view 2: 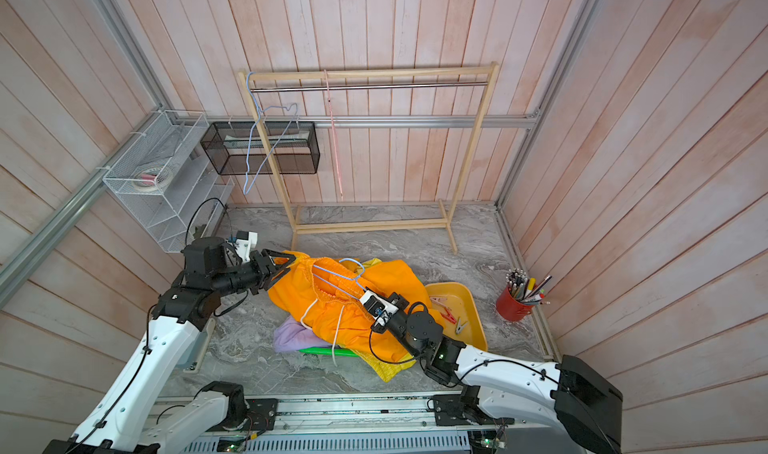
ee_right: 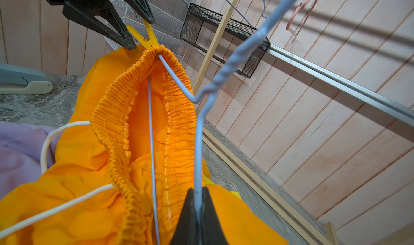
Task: Remove the clothespins securing shorts to the hanger
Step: Remove the clothespin from the hanger.
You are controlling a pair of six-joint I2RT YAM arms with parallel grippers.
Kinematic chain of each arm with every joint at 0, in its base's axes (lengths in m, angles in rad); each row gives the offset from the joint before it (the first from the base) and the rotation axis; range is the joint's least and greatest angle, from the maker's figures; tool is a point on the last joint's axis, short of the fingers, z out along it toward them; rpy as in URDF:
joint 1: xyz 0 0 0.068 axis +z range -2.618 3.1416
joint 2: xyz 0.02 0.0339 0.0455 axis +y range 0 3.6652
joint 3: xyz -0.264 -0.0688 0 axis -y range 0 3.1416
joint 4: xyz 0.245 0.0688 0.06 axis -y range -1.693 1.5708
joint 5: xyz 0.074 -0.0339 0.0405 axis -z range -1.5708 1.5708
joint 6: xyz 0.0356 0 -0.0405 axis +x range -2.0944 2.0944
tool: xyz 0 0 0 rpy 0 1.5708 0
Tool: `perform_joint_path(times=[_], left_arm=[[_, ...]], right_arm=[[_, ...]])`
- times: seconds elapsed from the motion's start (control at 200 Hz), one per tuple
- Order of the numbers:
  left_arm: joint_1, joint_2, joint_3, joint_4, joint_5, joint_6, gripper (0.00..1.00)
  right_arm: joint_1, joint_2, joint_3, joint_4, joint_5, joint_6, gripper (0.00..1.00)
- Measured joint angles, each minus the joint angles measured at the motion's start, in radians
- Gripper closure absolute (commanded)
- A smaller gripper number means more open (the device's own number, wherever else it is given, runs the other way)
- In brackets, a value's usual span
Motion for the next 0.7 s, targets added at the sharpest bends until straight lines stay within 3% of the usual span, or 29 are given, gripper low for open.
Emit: perform_joint_path(times=[0.405, 0.7], left_arm=[[0.015, 0.030, 0.024, -0.003, 0.026, -0.017, 0.50], [0.015, 0.038, 0.024, 0.005, 0.027, -0.037, 0.69]], right_arm=[[0.000, 0.000, 0.000, -0.005, -0.008, 0.000, 1.00], [0.000, 0.000, 0.000, -0.005, -0.012, 0.000, 1.00]])
